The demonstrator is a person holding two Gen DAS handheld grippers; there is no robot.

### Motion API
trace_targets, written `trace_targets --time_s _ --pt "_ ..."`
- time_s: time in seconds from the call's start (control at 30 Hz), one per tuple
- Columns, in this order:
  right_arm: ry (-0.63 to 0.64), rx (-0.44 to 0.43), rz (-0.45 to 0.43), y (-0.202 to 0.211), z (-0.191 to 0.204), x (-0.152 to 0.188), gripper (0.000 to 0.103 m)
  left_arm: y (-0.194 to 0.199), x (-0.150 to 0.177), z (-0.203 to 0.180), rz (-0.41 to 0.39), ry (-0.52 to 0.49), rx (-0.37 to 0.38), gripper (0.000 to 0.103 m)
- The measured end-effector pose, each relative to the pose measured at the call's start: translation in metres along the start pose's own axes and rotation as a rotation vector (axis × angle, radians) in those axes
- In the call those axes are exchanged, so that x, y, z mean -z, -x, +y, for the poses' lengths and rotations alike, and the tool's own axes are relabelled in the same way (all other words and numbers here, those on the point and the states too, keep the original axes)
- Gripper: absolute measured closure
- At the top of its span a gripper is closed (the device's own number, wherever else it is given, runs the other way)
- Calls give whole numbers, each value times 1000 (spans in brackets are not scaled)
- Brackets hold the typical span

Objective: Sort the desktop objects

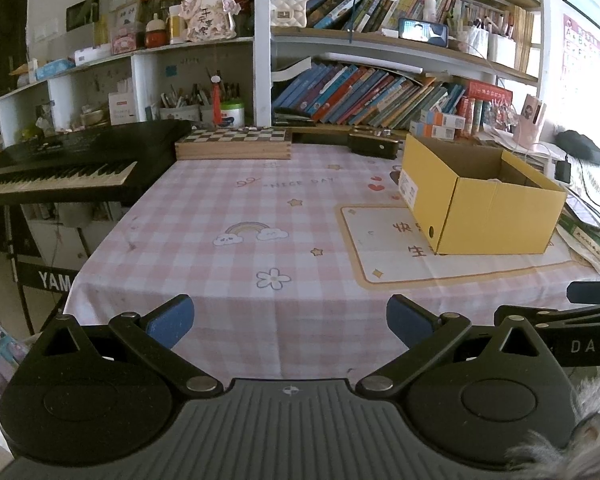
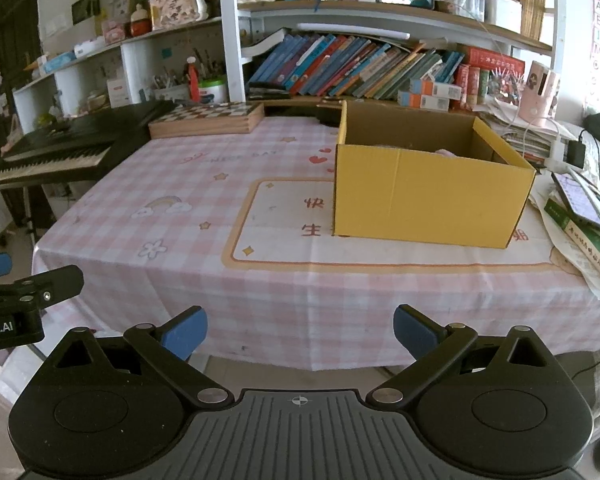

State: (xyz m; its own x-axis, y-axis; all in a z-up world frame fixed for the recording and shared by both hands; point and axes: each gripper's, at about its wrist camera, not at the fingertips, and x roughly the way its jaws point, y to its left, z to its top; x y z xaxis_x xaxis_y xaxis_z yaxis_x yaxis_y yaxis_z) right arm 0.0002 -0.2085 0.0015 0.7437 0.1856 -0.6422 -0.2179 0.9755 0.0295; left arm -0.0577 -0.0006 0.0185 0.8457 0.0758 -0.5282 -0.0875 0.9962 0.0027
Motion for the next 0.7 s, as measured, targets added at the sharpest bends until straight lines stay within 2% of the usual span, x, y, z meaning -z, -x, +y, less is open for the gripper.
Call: trace_targets --time_s 0.47,0.7 --pt "-1 -1 1 0 0 0 2 1 3 -1 -11 19 39 0" --pt "-1 -2 3 1 2 3 2 -1 2 -3 -4 15 23 0"
